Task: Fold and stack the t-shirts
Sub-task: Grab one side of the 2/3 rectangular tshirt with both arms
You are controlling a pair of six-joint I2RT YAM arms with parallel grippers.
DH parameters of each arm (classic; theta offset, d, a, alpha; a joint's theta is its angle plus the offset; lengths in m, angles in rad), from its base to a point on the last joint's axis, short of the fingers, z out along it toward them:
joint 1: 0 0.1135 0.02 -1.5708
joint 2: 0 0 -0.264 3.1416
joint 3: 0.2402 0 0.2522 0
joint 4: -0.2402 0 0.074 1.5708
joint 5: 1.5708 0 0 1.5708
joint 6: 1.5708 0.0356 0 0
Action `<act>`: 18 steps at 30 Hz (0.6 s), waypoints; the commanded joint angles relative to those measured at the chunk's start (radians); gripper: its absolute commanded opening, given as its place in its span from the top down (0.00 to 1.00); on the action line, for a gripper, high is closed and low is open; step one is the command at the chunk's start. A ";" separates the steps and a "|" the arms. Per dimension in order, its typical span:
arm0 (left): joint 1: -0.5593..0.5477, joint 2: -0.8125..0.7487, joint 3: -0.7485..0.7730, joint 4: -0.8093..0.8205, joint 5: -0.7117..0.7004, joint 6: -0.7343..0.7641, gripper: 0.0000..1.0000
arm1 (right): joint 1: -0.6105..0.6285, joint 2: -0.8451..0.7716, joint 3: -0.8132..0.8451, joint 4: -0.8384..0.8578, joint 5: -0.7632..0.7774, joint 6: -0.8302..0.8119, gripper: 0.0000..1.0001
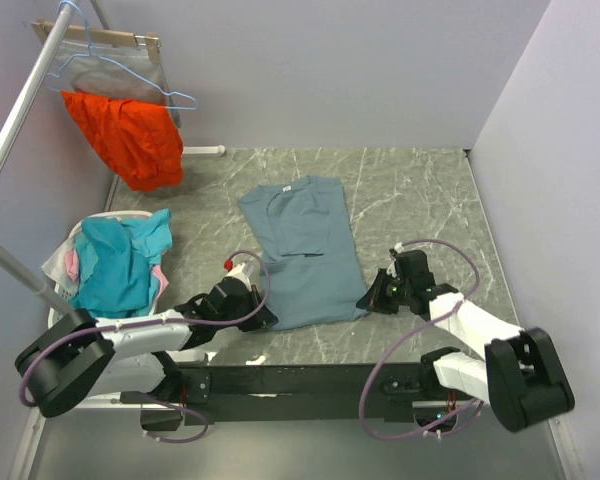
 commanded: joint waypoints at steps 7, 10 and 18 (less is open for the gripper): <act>-0.045 -0.124 -0.042 -0.122 -0.113 -0.077 0.94 | 0.035 -0.189 -0.002 -0.162 0.151 0.079 0.70; -0.047 -0.123 -0.024 -0.149 -0.128 -0.073 0.74 | 0.035 -0.178 0.015 -0.186 0.182 0.082 0.52; -0.050 -0.115 -0.033 -0.142 -0.113 -0.079 0.53 | 0.040 -0.242 0.023 -0.266 0.243 0.116 0.43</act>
